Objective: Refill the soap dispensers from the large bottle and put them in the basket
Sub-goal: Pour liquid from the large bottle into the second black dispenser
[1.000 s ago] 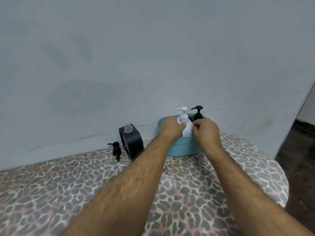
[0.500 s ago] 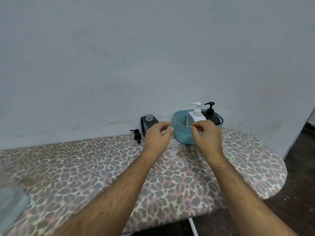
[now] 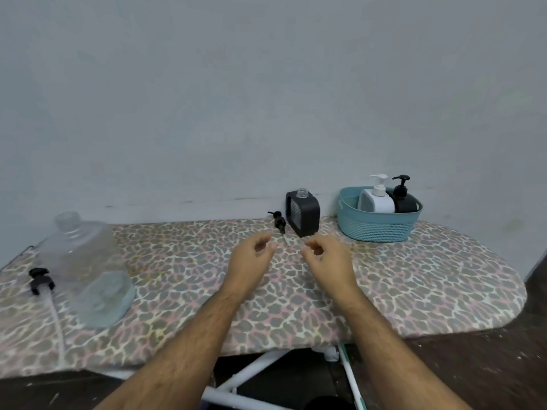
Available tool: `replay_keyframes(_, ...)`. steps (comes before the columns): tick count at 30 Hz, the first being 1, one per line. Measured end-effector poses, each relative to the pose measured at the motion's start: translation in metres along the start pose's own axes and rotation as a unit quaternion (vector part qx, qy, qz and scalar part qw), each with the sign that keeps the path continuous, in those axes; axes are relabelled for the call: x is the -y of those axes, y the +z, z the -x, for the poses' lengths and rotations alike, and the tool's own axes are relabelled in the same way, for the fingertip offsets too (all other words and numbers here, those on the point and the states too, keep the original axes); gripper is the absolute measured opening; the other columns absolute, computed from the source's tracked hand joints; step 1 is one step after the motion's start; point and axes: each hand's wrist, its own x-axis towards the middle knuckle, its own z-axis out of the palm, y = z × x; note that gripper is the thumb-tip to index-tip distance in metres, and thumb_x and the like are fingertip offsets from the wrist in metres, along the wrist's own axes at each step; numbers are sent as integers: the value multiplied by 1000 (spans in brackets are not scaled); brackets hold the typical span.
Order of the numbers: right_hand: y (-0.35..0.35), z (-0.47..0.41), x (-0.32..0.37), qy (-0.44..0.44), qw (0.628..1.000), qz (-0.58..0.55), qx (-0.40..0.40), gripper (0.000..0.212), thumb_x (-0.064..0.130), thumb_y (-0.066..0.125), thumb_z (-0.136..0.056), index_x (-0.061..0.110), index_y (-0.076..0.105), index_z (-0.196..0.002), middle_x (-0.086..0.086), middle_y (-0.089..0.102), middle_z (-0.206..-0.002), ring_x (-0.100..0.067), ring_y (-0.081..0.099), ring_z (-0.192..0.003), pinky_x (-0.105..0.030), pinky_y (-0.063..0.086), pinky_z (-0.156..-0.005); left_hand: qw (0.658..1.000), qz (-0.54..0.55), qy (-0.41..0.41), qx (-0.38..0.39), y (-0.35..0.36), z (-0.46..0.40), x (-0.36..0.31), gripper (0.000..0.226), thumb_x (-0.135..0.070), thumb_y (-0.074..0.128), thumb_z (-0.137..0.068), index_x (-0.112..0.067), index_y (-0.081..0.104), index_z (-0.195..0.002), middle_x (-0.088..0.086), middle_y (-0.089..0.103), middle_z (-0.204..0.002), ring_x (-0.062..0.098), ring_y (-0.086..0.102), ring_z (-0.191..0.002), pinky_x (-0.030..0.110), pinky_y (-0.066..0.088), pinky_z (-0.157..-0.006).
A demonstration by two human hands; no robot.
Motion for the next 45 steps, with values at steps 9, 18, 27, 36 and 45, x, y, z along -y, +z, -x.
replay_keyframes(9,19,-9,-1,77,997,-23,6,27,31,70,-90,20,68,-114,5,64,-106,-5,57,-87,-22,46,-81,1000,9,-17,13,-8,-16,14,41,-29,61,-96,-17,56,-134,-3,62,-131,7,59,-112,29,51,-97)
replay_keyframes(18,26,-70,-18,119,990,-60,-55,68,36,79,-81,18,45,-137,-1,54,-131,-14,56,-109,-32,47,-94,998,49,-15,40,27,-98,-7,52,-30,60,-96,-13,47,-143,1,53,-143,11,54,-121,27,44,-98)
replay_keyframes(27,48,-108,-34,95,991,-95,-4,70,33,80,-78,18,42,-135,9,53,-107,-12,53,-97,-25,40,-78,996,59,-26,59,56,-157,-11,57,-27,59,-97,-9,40,-148,1,44,-151,13,45,-135,16,33,-94)
replay_keyframes(36,33,-89,-34,105,984,-137,-39,48,23,77,-80,21,52,-121,18,59,-94,-5,59,-88,-17,41,-68,993,101,-3,61,57,-138,-15,52,-24,64,-94,-13,48,-142,-1,54,-142,12,51,-128,32,45,-106)
replay_keyframes(45,-7,-33,2,76,977,-199,8,43,13,75,-76,28,53,-110,13,64,-98,0,61,-89,-18,46,-69,990,132,17,48,11,-65,-23,64,-22,74,-86,-14,46,-143,-3,55,-138,9,55,-122,35,49,-103)
